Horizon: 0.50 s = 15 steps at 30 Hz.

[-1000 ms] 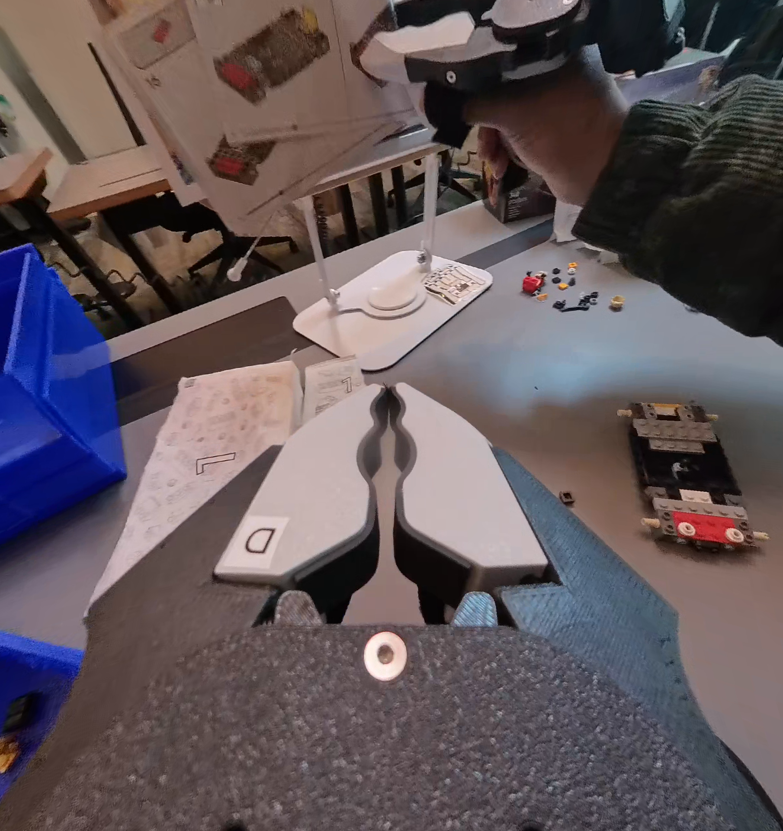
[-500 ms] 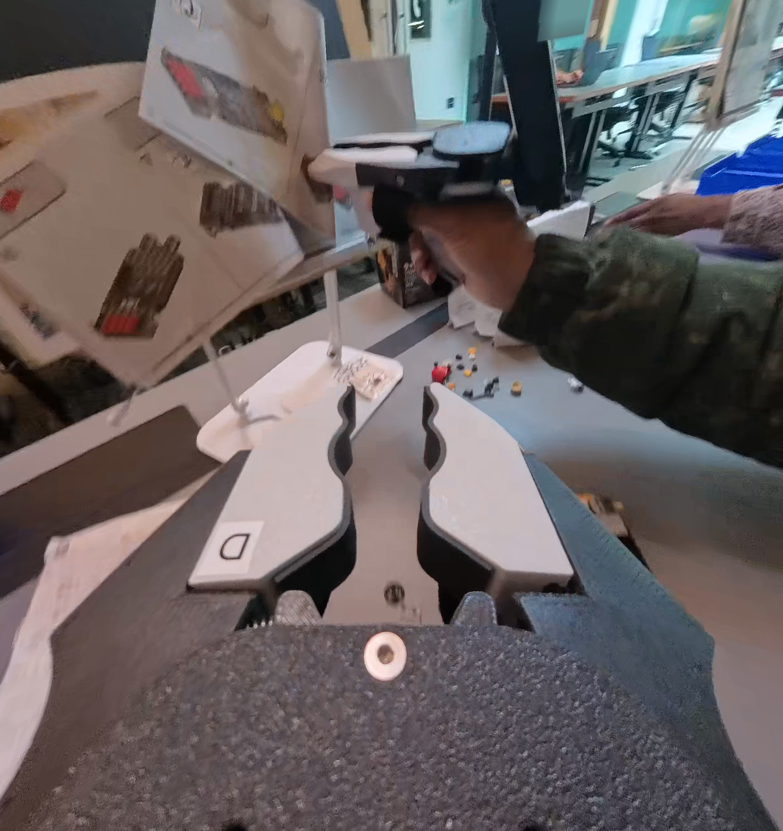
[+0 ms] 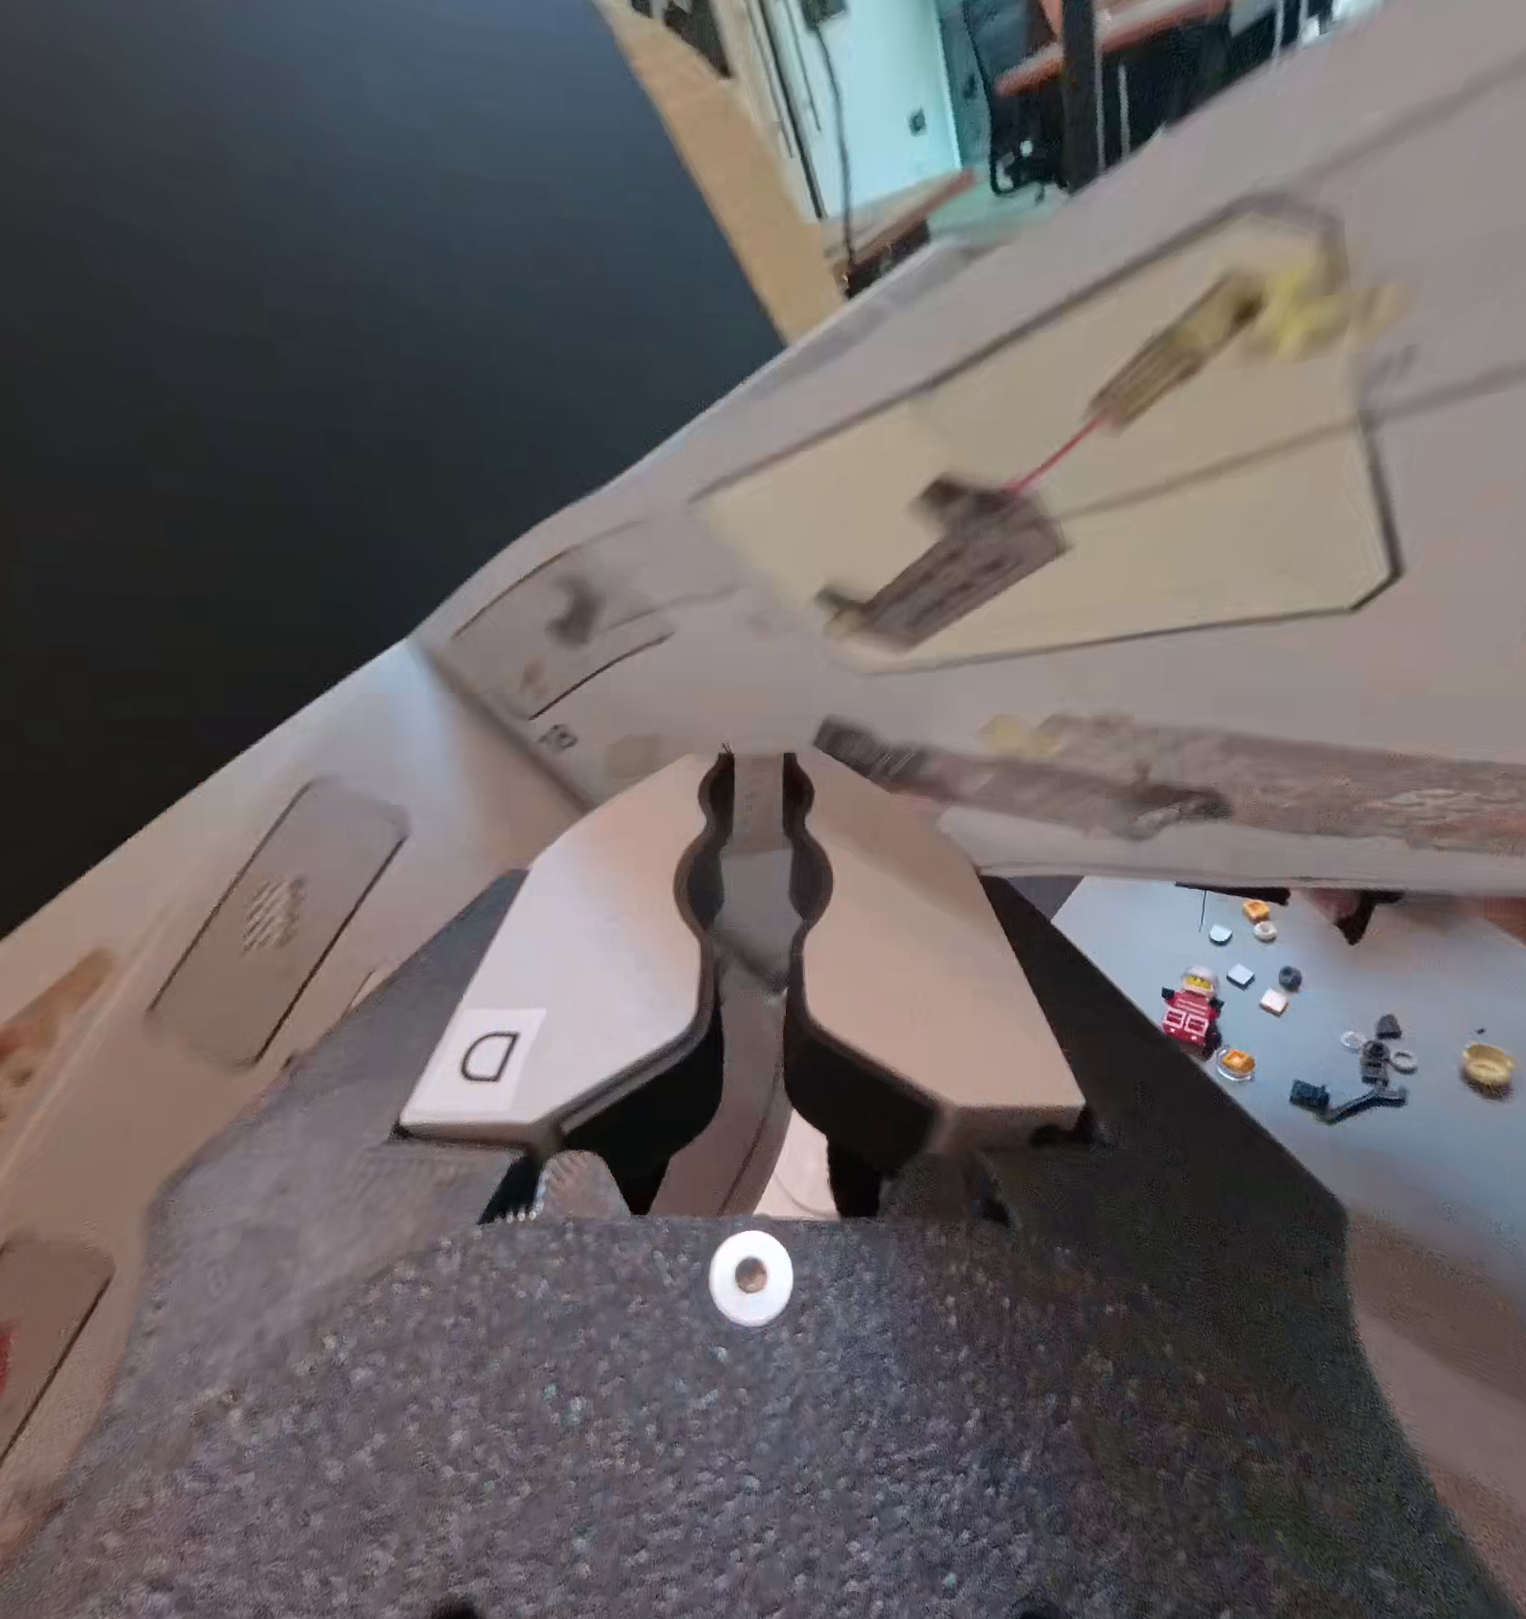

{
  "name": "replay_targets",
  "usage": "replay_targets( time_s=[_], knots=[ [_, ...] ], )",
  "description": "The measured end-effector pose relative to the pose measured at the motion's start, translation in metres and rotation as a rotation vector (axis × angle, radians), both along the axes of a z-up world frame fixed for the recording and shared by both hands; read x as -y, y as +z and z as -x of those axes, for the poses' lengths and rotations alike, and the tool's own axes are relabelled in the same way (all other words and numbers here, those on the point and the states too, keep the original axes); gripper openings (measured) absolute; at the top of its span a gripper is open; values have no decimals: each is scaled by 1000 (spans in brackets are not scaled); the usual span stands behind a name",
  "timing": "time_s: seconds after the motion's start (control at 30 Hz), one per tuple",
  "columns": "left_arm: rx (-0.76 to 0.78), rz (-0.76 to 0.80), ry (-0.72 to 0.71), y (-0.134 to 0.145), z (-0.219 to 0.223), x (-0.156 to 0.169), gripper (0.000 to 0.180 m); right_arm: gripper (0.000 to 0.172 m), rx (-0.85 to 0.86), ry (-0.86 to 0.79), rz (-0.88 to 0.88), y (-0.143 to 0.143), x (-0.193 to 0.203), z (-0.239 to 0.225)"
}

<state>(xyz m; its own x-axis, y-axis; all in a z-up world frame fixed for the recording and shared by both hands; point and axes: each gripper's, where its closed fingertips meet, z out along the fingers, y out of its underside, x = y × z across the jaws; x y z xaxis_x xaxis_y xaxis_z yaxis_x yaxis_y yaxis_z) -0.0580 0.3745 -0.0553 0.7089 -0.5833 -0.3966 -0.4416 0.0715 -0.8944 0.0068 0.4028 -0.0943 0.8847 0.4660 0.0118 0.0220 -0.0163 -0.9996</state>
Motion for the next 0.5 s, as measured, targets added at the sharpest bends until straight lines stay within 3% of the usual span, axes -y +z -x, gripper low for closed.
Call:
replay_targets(
  time_s=[0.17, 0.23, 0.3, 0.33, 0.4, 0.5],
  knots=[
    [-215, -6, 53, -21, -28, -18, 7, 25, -117, -99, -30, 7, 6, -27],
    [-270, -12, 98, -24, -29, -26, 6, 40, -139, -118, 6, 3, 2, -31],
    [-317, -10, 128, -25, -31, -34, 4, 41, -155, -103, 59, -2, -4, -27],
    [-334, -6, 138, -26, -32, -37, 3, 39, -150, -114, 67, -3, -7, -26],
    [-343, 4, 149, -24, -34, -41, 0, 14, -164, -123, 51, -3, -13, -26],
    [-361, 28, 158, -25, -34, -46, 0, 6, -381, -80, 94, -10, -12, -28]
  ],
)
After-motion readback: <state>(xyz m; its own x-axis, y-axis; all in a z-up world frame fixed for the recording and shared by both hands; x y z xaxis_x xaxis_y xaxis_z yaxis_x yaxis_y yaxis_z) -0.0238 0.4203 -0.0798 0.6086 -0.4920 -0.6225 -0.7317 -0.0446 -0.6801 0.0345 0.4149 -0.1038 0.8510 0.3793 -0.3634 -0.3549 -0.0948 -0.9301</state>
